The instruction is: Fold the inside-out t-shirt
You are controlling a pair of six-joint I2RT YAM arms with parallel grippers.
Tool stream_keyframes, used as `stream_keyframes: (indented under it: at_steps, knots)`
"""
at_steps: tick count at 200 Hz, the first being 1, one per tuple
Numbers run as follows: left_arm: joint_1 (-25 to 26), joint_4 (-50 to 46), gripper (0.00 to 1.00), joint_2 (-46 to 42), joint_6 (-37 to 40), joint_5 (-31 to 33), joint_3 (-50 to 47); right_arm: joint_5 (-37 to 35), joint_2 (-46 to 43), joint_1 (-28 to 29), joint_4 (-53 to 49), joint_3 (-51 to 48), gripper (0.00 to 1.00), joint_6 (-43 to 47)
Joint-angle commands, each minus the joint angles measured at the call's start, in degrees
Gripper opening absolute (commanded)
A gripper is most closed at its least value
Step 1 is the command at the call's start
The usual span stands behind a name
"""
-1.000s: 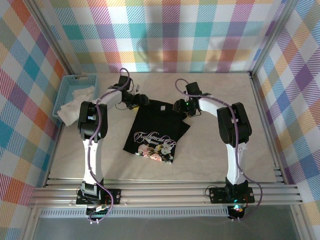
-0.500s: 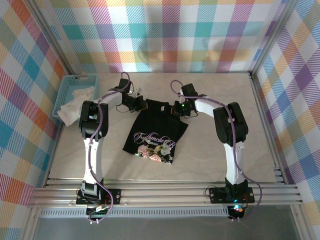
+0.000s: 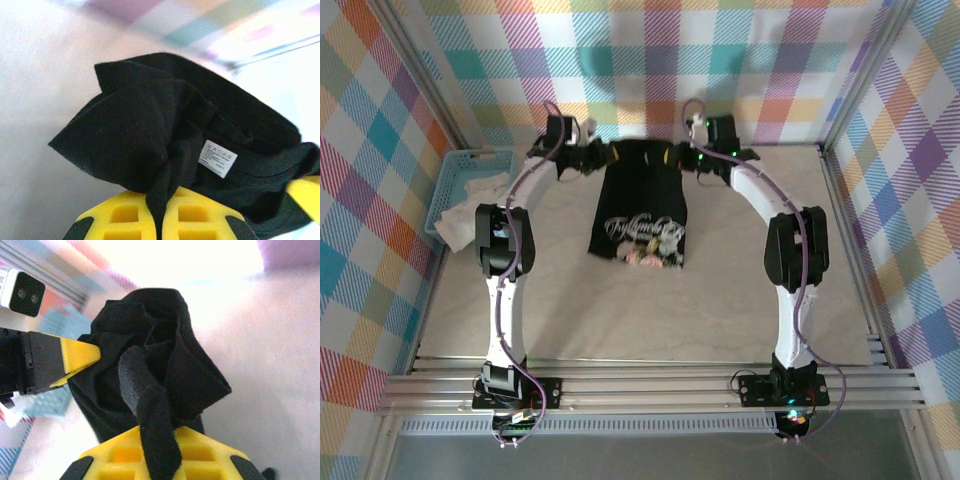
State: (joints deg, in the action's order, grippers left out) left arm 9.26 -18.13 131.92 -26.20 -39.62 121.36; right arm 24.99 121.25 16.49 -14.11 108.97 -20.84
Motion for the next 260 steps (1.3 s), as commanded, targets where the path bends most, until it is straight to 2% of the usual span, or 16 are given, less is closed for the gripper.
stream_keyframes:
  at_steps: [1, 14, 29, 72, 94, 119, 148, 187, 227, 260]
  knots:
    - [-0.8, -1.1, 0.00, -3.9, -1.6, -2.0, 5.9, 3.4, -3.2, -1.0, 0.0, 5.9, 0.00, 4.4]
    - [-0.6, 0.1, 0.00, -6.5, -1.6, -2.5, 2.6, 4.0, -5.2, -1.0, 0.5, 4.2, 0.00, 6.3]
    - [-0.4, 5.0, 0.00, -10.8, -1.6, -2.6, -6.3, 4.4, -9.0, -1.0, 3.5, -2.3, 0.00, 7.2]
    - [1.3, 21.8, 0.00, -26.0, -6.8, -3.6, -41.5, 8.0, -24.1, -1.0, 16.2, -33.0, 0.00, 3.7]
    - [4.0, 22.1, 0.00, -35.2, -4.4, -2.0, -56.8, 8.4, -32.7, -0.7, 19.0, -47.7, 0.00, -0.3]
    - [7.6, 21.9, 0.00, -43.1, -3.8, 0.9, -67.8, 7.6, -39.6, -0.5, 17.8, -58.2, 0.00, -3.8]
    - [9.3, 20.8, 0.00, -45.0, -2.8, 3.3, -70.1, 6.2, -39.6, -0.4, 13.8, -59.3, 0.00, -4.3]
    - [9.3, 20.1, 0.00, -39.8, -0.3, 4.7, -64.9, 3.0, -33.8, -0.4, 7.7, -52.7, 0.00, -1.4]
    - [9.2, 16.8, 0.00, -32.4, 3.3, 7.2, -56.2, 0.9, -24.1, -0.4, 0.0, -41.3, 0.00, 2.0]
    - [8.7, 13.5, 0.01, -24.7, 6.5, 12.3, -49.2, -3.6, -11.7, -0.7, -8.2, -29.0, 0.00, 3.6]
